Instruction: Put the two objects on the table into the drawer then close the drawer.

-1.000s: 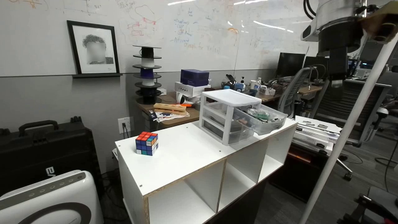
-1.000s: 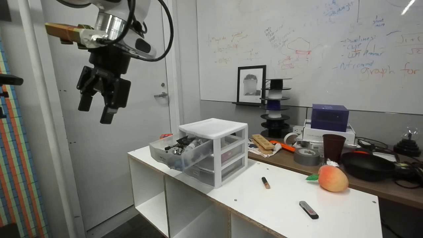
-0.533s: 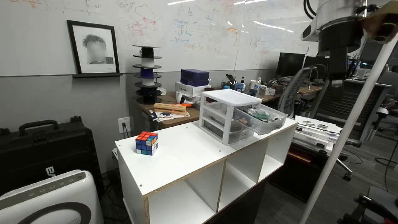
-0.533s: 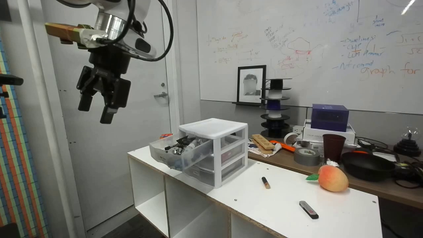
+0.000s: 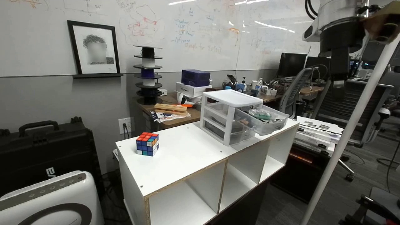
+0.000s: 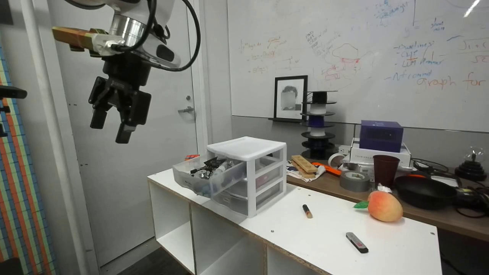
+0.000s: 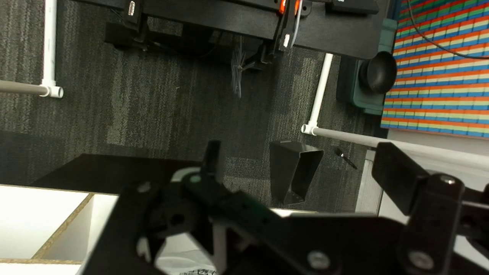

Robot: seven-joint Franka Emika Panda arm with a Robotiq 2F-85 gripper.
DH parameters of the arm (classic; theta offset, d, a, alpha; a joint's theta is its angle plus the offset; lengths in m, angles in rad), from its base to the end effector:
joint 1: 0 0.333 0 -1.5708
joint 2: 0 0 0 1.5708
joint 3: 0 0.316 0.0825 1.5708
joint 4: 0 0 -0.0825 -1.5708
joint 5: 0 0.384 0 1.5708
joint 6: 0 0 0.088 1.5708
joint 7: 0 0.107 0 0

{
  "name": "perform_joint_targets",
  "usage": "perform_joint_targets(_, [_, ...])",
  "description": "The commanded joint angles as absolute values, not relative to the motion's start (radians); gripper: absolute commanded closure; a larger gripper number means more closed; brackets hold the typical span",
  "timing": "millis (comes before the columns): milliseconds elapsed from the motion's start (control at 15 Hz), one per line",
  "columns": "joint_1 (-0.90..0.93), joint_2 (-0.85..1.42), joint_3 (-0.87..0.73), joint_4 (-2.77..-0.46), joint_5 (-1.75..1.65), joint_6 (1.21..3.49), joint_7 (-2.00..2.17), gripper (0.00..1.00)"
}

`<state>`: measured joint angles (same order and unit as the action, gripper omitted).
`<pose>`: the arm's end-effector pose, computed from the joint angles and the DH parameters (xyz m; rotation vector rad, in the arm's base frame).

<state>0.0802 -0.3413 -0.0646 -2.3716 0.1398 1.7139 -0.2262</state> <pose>0.4033 0.0186 0.4338 -2.9061 -0.3016 0.4418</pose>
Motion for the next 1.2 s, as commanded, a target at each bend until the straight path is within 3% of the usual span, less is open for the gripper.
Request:
perform_joint_targets(0, [0.058, -0.313, -0.061, -2.328, 0.123, 1.697, -0.262, 0.0])
perform_joint_targets(600, [-0.059, -0.065, -0.181, -1.908, -0.172, 1.606, -0.752, 0.0])
perform_joint_targets(1133, [-0.17, 0.313, -0.178, -1.674, -0.173, 1.872, -0.978, 0.0])
